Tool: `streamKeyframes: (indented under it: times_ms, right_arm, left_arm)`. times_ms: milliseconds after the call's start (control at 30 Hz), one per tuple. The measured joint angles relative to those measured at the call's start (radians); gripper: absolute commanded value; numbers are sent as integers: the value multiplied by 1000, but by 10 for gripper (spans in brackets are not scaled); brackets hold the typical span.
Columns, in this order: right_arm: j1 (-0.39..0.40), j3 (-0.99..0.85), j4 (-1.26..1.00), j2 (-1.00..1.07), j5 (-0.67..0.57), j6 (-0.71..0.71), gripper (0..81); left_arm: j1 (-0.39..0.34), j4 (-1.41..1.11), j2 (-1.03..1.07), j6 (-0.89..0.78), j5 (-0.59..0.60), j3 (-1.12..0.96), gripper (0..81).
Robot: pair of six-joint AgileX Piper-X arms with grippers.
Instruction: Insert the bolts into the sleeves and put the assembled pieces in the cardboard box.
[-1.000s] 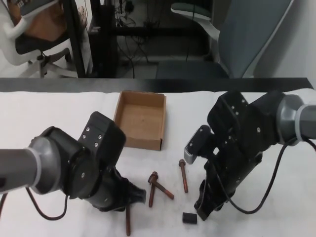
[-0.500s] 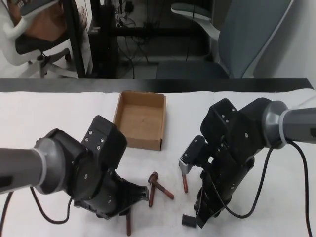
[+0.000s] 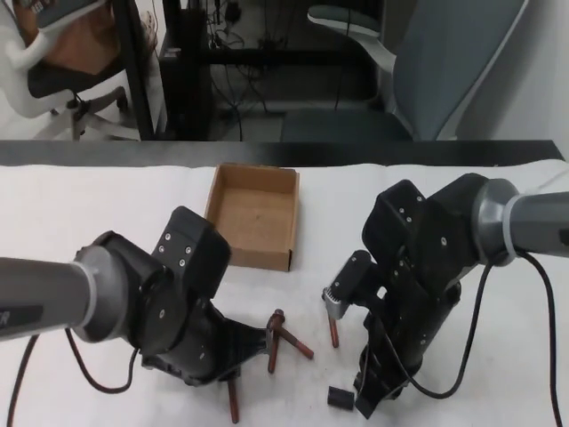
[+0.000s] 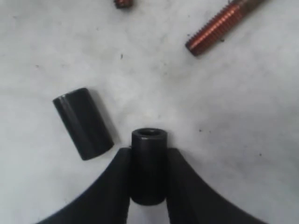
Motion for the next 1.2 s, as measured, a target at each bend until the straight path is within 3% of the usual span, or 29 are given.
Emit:
streamKeyframes:
  times_ms: [167,300,533,700,867,1000,1200]
  right_arm:
    - [0,31,3,-104,-13,0,6]
    - [11,72,-176,-305,-67,73,6]
    - [169,230,-620,-581,-19,144,6]
    - [291,330,-818,-619,42,200,6]
    - [370,388,-948,-579,106,213,6]
    - [394,394,-1026,-539,123,217,6]
    - [399,394,-1104,-528,135,217,6]
  left_arm:
    - [-6,-14,-141,8,62,41,18]
    - [-12,-158,-410,106,52,77,18]
    - [-17,-324,-752,290,12,155,18]
    - [-33,-361,-814,337,-9,165,18]
    - [-111,-384,-816,466,-51,174,18]
    - [-163,-384,-816,491,-88,175,18]
    - [-182,-384,-816,493,-128,175,18]
